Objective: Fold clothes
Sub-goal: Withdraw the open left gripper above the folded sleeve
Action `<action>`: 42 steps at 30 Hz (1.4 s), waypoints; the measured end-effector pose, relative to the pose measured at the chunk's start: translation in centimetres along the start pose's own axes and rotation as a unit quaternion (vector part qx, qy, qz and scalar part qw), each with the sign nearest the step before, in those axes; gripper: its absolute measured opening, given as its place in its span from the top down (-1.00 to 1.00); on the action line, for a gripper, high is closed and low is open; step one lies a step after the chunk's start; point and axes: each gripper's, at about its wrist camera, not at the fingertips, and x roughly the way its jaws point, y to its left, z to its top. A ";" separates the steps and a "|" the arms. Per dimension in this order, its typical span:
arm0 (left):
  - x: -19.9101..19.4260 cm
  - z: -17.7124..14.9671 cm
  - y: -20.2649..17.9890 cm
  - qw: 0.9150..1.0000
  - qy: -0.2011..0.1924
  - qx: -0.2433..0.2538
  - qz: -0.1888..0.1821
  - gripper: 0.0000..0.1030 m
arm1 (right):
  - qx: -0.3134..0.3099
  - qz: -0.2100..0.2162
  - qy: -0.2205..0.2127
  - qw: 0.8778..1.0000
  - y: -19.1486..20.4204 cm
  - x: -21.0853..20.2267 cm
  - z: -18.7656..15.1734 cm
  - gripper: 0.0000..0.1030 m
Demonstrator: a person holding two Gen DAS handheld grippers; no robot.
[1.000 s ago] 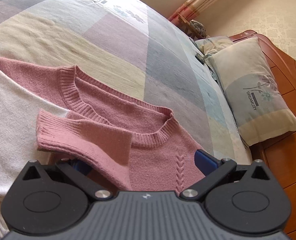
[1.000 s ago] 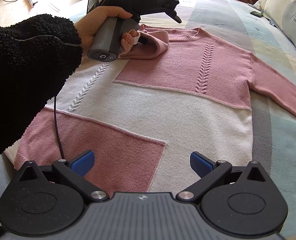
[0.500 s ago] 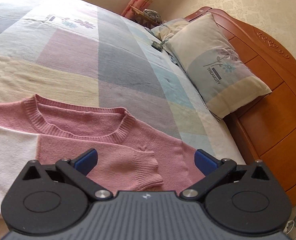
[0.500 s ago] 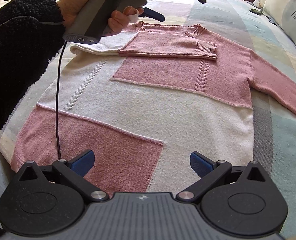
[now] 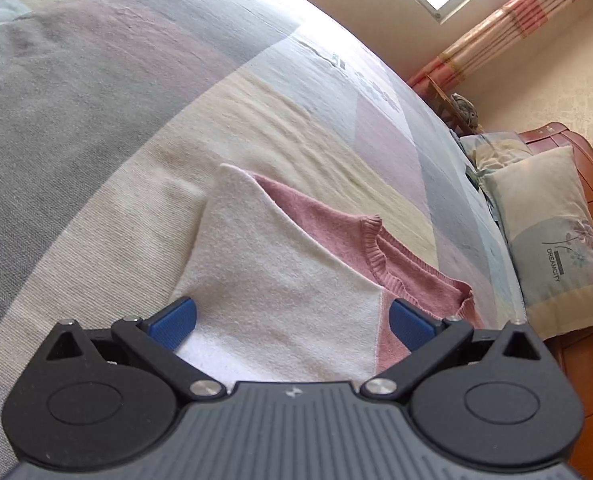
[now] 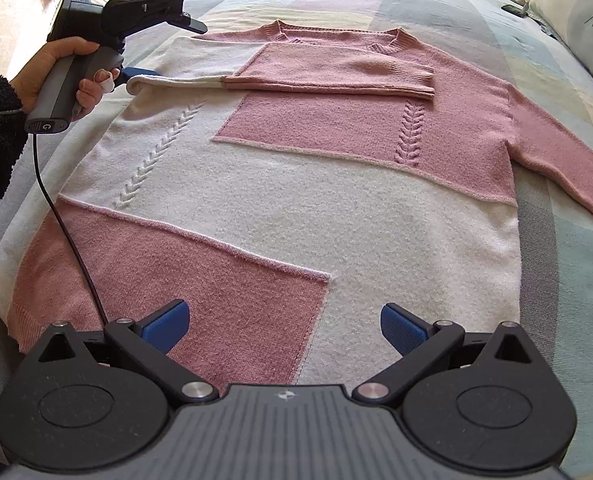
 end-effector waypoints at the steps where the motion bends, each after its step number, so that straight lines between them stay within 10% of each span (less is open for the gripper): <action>1: -0.6 0.2 -0.2 1.000 -0.003 -0.003 -0.009 -0.98 | 0.000 -0.001 0.002 1.000 0.0 0.2 0.0 -1.00; 6: -1.6 -1.3 -2.2 0.997 0.024 0.040 -0.068 -0.99 | -0.002 -0.004 0.007 1.000 0.2 0.7 0.2 -1.00; 10: 0.0 -2.9 -1.3 0.997 0.052 0.063 -0.012 -0.98 | -0.006 -0.002 0.009 1.000 0.5 0.8 0.2 -1.00; 17: -2.0 -3.1 -4.2 0.995 0.038 0.085 -0.044 -0.98 | -0.002 -0.004 0.010 1.000 0.2 0.8 0.1 -1.00; 22: -0.6 -4.6 -2.6 0.993 0.070 0.096 0.025 -0.94 | -0.003 -0.001 0.005 1.000 0.3 0.5 0.1 -1.00; 28: -2.3 -3.9 -2.9 0.997 0.050 0.066 -0.008 -0.94 | -0.003 -0.001 0.005 1.000 0.2 0.4 -0.1 -1.00; 33: -1.4 -5.5 -1.7 0.994 0.073 0.074 0.036 -0.93 | -0.001 -0.002 0.001 1.000 0.2 0.2 0.0 -1.00; 42: -3.4 -3.5 -5.9 0.994 0.023 0.101 -0.032 -0.95 | 0.001 -0.005 0.003 1.000 0.2 0.5 -0.1 -1.00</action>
